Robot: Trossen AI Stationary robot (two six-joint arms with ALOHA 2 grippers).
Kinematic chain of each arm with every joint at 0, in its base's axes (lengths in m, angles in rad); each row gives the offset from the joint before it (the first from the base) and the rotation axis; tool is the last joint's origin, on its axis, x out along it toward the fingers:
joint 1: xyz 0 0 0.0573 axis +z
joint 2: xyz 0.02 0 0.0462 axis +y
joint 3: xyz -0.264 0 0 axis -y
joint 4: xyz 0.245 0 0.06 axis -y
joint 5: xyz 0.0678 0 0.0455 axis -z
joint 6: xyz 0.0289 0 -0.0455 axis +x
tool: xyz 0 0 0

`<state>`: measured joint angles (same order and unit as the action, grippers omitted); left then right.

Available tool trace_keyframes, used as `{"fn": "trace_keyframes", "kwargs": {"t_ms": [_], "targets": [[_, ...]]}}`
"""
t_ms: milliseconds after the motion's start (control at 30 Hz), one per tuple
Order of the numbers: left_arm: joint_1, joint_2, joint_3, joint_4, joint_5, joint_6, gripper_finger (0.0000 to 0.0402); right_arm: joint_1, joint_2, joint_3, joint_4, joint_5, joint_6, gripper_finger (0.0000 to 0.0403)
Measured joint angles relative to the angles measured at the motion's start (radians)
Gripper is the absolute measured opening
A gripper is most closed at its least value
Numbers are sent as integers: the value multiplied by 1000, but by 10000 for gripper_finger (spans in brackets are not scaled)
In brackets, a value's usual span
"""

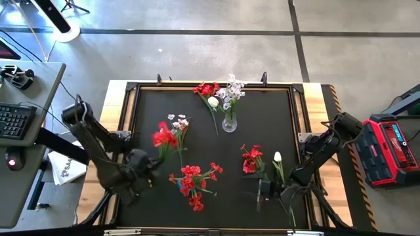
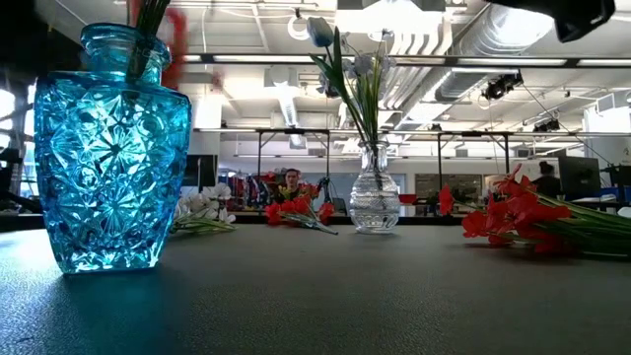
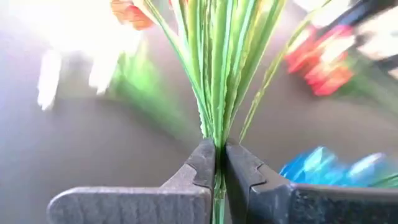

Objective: Sort flowers into vase by color
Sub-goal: Put the red flowers into the blue vase

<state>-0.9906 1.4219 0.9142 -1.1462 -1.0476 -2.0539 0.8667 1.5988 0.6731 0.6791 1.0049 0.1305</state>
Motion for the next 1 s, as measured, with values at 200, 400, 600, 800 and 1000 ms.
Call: {"fn": "trace_keyframes", "kwargs": {"t_ms": [200,400,600,800,1000], "targets": [[-74,-71,0,93,-506,418,3,-32,-9,0,113,51,-44,208],[-75,-54,3,343,-521,718,3,-73,-9,0,195,53,-61,208],[-65,-45,32,697,-495,1182,1,-103,-10,0,221,31,-61,208],[-64,-47,50,1055,-318,1616,1,-103,-10,0,223,4,-79,208],[-4,-46,50,1370,-18,1934,1,-103,-9,0,223,-13,-79,208]]}}
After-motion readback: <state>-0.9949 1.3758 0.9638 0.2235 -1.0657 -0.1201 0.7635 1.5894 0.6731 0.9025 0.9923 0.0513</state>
